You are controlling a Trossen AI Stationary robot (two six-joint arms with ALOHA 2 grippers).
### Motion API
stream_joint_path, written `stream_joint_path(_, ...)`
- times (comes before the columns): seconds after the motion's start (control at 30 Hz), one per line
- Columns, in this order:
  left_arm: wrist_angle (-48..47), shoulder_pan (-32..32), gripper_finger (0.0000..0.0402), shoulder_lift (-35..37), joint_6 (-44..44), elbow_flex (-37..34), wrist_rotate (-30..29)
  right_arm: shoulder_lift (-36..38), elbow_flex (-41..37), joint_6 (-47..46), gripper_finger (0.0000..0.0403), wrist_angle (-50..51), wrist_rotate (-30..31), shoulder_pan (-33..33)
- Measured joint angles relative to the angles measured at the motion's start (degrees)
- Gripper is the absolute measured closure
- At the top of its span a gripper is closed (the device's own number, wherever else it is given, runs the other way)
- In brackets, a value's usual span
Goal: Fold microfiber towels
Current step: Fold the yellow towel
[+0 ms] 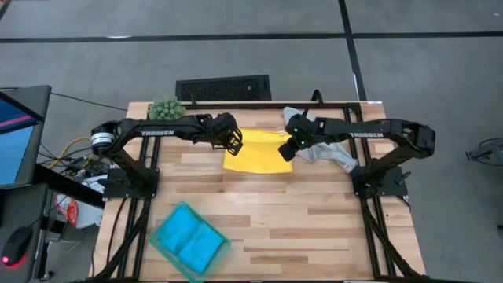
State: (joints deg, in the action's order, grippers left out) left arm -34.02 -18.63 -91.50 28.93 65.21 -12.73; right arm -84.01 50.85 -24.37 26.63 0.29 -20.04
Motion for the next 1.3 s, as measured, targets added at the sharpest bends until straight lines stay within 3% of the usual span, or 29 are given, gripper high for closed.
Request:
stream_joint_path(0.63, 5.2, -1.8, 0.0401, -7.1, -6.6, 0.0, 1.4, -4.4, 0.0, -6.2, 0.0395, 0.7, 2.0, -1.4)
stream_joint_path(0.87, 3.8, -2.6, 0.0399, -9.0, -8.7, 0.0, -0.9, -7.1, 0.0, -6.3, 0.0365, -2.1, 1.6, -2.7)
stream_joint_path(1.1, 4.5, -4.1, 0.0344, -9.0, -15.4, -0.1, -3.4, -10.5, -0.1, -8.3, 0.0316, -2.3, 3.1, -5.0)
stream_joint_path(1.3, 8.1, -6.3, 0.0278, -9.0, -19.1, -0.1, 0.9, -10.5, -0.1, -8.7, 0.0286, -3.3, 3.0, -6.3)
